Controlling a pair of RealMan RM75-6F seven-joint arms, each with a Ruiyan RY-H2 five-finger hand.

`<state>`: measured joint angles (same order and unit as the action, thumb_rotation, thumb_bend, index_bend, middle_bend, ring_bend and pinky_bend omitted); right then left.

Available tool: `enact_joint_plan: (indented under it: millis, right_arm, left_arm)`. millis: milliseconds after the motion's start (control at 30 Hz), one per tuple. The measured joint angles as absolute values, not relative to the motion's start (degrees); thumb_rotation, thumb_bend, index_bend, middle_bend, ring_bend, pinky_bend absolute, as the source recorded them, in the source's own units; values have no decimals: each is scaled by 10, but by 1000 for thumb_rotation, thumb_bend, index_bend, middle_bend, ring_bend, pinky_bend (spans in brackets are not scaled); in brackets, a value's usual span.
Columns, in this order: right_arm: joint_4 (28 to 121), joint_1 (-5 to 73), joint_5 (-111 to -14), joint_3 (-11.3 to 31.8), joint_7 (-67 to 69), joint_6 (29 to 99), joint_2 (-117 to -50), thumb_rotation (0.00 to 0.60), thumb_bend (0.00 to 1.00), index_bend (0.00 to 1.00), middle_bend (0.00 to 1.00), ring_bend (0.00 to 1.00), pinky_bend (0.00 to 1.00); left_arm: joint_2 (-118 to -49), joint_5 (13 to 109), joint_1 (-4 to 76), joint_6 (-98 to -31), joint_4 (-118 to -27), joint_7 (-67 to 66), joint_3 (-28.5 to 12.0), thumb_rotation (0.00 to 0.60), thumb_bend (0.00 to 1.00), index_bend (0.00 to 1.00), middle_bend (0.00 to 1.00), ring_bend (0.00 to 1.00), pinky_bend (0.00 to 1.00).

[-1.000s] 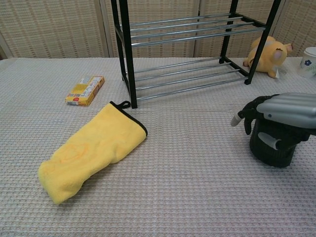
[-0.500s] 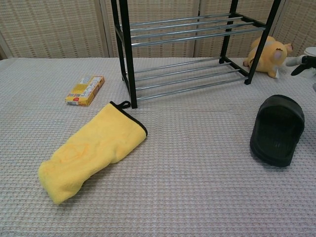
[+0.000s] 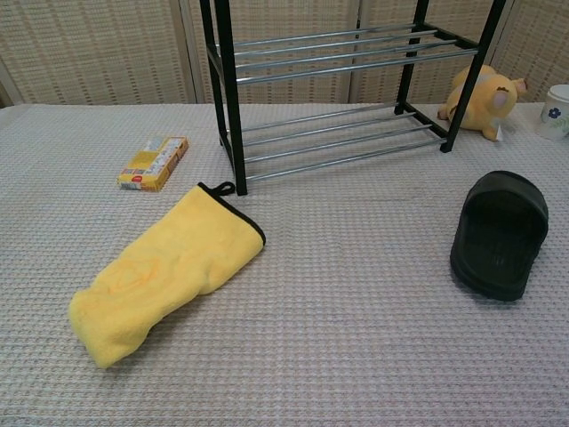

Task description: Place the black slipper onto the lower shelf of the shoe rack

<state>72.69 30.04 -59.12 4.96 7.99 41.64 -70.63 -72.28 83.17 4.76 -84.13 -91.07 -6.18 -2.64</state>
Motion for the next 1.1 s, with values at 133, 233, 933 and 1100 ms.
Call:
enact_joint_plan:
  millis: [133,233,933,1100]
  right_arm:
    - [683,316,-591,54,92,378,-741,600,769,0,105,59,150]
    - [664,330,-601,58,91,365,-763,600,769,0,105,59,150]
    - [717,395,-697,100,112,371,-820,600,698,0,105,59,150]
    - [766,385,-745,86,91,423,-791,600,330,0,105,59,150]
  left_arm:
    - [-720,831,47,-842,-913,-65,-26,600,289,267,98,36,239]
    - [-719,830,46,-843,-915,-68,-26,600,290,267,98,36,239]
    - [-721,823,46,-840,-912,-70,-26,600,289,268,98,36,239]
    - [-717,819,40,-844,-909,-65,-24,600,290,268,98,36,239]
